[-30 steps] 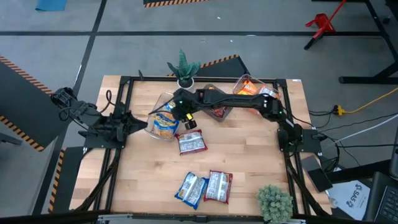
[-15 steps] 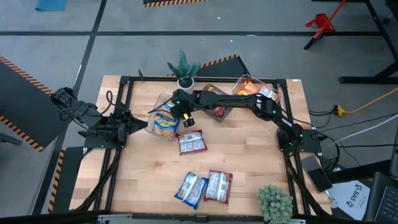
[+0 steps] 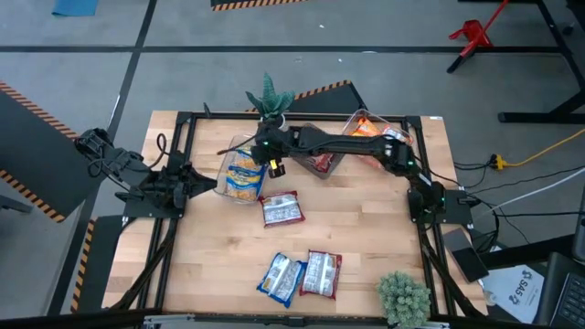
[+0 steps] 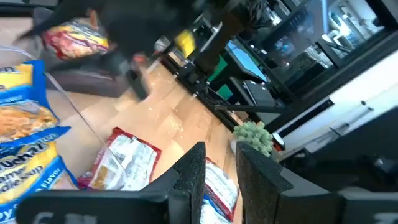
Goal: Sort Maruchan noodles
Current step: Put the red noodle pack into the black bin
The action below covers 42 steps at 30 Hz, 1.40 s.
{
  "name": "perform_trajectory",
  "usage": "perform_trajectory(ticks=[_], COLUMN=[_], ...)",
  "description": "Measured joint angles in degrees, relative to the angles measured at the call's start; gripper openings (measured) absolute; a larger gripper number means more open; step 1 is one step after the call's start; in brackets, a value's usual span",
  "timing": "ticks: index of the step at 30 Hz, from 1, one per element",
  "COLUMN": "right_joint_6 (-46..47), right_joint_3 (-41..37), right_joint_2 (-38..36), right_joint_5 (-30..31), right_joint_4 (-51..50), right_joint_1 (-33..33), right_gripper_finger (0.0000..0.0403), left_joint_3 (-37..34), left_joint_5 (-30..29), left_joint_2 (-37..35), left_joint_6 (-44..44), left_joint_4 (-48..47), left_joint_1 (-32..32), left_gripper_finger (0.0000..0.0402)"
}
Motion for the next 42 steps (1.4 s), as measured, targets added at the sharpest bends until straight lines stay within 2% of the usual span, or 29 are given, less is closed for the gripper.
perform_trajectory(ticks=[2, 8, 10, 15, 19, 24, 27, 30, 36, 42], right_joint_6=[5.0, 26.8, 32.3, 38.2, 42.3, 47.7, 51.2, 55.7, 62.1, 65.0], right_joint_3=[0.1, 0.2, 0.2, -0.3, -6.0, -15.2, -22.2, -28.2, -36.2, -38.8], right_joint_2=[-3.5, -10.9, -12.4, -12.1, -12.2, -12.3, -12.4, -12.6, -12.6, -12.7], right_joint_5=[-2.4, -21.2, -25.2, -26.5, -27.0, -27.6, -30.5, -32.2, -31.5, -34.2], right_joint_4=[-2.4, -17.3, -23.7, -40.5, -43.8, -40.9, -33.2, -25.7, -12.6, -2.9], right_joint_1=[0.8, 3.0, 4.1, 10.6, 17.9, 25.6, 28.8, 30.3, 30.1, 30.1], right_gripper_finger=[0.0150, 0.0150, 0.0150, 0.0151, 0.0180, 0.0261, 0.0312, 0.0344, 0.0356, 0.0345], left_joint_3=[0.0, 0.0, 0.0, 0.0, 0.0, 0.0, 0.0, 0.0, 0.0, 0.0], left_joint_5=[1.3, 3.6, 5.7, 13.9, 17.0, 19.6, 19.7, 19.7, 19.7, 19.6], left_joint_2=[0.0, 2.3, 4.5, 12.2, 19.6, 26.9, 30.1, 32.2, 34.1, 34.3], left_joint_6=[0.1, 0.2, 0.1, 0.1, 0.4, 2.7, 2.7, 2.5, -1.0, -3.0], left_joint_4=[-0.6, -2.8, -2.6, -0.8, 1.6, 6.7, 9.5, 11.9, 12.9, 12.9], left_joint_1=[0.0, 0.0, 0.0, -0.1, -0.1, -0.5, -1.0, -1.8, -2.9, -3.0], left_gripper_finger=[0.0082, 0.0082, 0.0082, 0.0082, 0.0082, 0.0094, 0.0113, 0.0128, 0.0146, 0.0150])
